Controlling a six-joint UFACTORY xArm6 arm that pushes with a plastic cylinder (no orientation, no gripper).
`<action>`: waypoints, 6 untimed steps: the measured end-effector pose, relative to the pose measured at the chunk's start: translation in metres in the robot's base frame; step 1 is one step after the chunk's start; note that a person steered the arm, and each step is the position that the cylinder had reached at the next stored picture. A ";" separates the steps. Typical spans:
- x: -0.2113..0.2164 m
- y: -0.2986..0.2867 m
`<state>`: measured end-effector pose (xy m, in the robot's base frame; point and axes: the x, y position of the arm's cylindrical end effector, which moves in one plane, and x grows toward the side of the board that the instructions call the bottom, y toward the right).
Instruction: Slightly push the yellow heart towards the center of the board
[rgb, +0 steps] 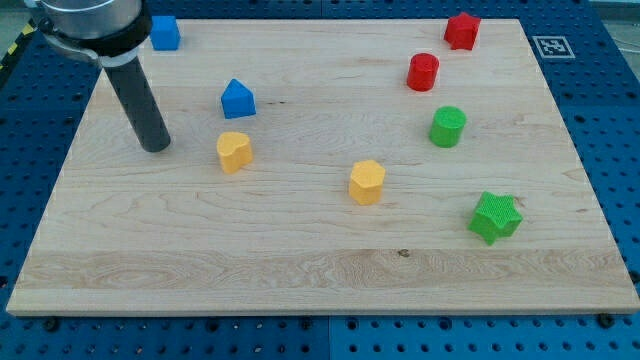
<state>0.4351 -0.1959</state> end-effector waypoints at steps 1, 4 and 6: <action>0.001 0.009; 0.002 0.027; 0.027 0.030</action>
<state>0.4617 -0.1662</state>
